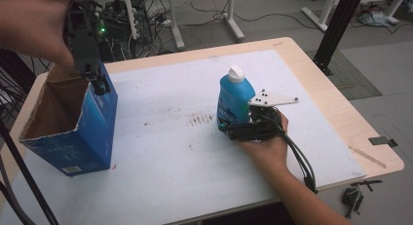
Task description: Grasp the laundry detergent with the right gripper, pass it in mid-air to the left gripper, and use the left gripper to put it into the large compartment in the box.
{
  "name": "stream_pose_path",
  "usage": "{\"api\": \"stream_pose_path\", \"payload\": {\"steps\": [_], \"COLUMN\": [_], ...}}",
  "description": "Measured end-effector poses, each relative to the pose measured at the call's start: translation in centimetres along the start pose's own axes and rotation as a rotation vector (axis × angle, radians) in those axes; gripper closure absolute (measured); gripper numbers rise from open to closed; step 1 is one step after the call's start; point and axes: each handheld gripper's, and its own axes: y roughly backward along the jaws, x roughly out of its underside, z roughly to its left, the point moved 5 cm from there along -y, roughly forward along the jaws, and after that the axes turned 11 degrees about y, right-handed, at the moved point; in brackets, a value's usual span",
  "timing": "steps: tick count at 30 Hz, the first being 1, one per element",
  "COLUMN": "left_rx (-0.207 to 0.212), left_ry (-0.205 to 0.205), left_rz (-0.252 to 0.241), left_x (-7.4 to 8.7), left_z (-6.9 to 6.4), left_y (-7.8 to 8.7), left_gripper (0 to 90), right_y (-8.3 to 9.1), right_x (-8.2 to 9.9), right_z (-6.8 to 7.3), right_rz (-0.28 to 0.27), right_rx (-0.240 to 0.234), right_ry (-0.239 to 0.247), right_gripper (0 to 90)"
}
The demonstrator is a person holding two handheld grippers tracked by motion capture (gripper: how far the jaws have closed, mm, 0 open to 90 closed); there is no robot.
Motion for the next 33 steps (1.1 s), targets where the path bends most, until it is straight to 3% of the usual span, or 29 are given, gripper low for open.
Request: {"api": "stream_pose_path", "payload": {"steps": [10, 11, 18, 19, 33], "left_rx": [0.001, 0.002, 0.001, 0.001, 0.003], "left_ry": [0.003, 0.007, 0.004, 0.003, 0.001], "left_rz": [-0.005, -0.004, -0.006, -0.006, -0.001], "left_x": [0.01, 0.04, 0.12, 0.16, 0.09], "left_z": [-0.01, -0.05, -0.08, -0.07, -0.14], "left_y": [0.08, 0.07, 0.22, 0.23, 0.22], "left_gripper": [1.7, 1.7, 1.7, 1.7, 1.7], "right_y": [-0.09, 0.01, -0.17, -0.14, -0.2], "right_x": [-0.04, -0.15, -0.25, -0.28, -0.42], "right_z": [-0.2, -0.09, 0.12, 0.12, 0.35], "right_rz": [0.004, -0.007, -0.002, -0.005, -0.012], "right_rx": [0.013, -0.001, 0.005, 0.002, 0.004], "right_ry": [-0.006, -0.001, 0.008, 0.006, 0.016], "right_gripper": [13.7, 19.4, 19.8, 24.5, 33.9]}}
